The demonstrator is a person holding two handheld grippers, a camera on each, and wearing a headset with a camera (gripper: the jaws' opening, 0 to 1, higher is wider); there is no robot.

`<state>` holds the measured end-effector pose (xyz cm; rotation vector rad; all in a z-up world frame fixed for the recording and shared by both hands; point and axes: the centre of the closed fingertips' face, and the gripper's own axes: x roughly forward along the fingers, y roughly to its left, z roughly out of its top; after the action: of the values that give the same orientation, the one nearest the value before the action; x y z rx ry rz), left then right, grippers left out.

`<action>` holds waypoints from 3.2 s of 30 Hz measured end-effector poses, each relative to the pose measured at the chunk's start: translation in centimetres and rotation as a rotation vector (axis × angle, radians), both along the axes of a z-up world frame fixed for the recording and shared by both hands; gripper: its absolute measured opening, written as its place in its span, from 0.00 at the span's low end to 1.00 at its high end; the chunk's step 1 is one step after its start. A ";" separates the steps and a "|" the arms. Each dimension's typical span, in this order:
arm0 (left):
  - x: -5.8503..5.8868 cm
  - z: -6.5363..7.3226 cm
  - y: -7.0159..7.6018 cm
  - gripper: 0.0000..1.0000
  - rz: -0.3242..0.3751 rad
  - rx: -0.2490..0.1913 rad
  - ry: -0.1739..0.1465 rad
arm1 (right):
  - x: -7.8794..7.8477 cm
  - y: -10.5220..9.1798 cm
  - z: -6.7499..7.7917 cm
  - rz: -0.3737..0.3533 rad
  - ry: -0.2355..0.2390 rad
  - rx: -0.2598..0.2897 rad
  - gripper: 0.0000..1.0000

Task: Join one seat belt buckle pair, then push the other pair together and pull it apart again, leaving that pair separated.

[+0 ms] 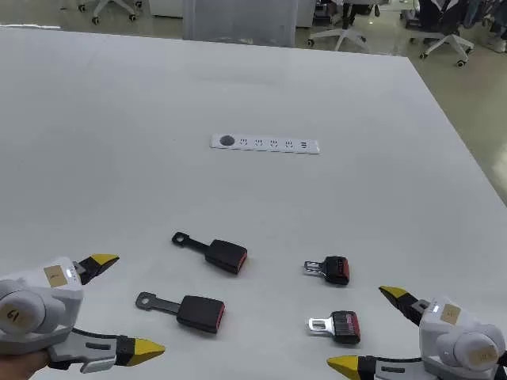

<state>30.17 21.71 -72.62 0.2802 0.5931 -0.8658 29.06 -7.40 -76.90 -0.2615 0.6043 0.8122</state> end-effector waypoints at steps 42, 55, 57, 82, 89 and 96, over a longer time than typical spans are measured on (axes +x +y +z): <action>-0.5 -0.7 0.6 1.00 0.003 0.021 0.025 | -0.3 -0.7 -1.4 -0.009 0.046 -0.007 0.93; -0.4 -0.3 0.6 1.00 0.009 0.020 0.013 | 0.1 -0.6 -0.7 -0.016 0.026 0.000 0.94; -0.3 -0.3 0.7 1.00 0.010 0.020 0.012 | 0.1 -0.5 -0.7 -0.019 0.025 0.006 0.94; -0.8 0.4 2.2 1.00 0.011 0.041 -0.003 | 0.4 -0.5 0.2 -0.025 0.006 0.025 0.94; -0.8 0.6 2.6 1.00 0.017 0.040 0.000 | 0.3 -0.7 0.2 -0.021 0.009 0.019 0.93; -0.8 0.3 2.1 1.00 -0.010 0.045 0.004 | 0.3 -0.5 0.0 -0.019 0.014 0.020 0.93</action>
<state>29.41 23.81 -72.35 0.3223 0.6155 -0.8631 29.39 -7.90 -76.85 -0.2319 0.6102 0.8021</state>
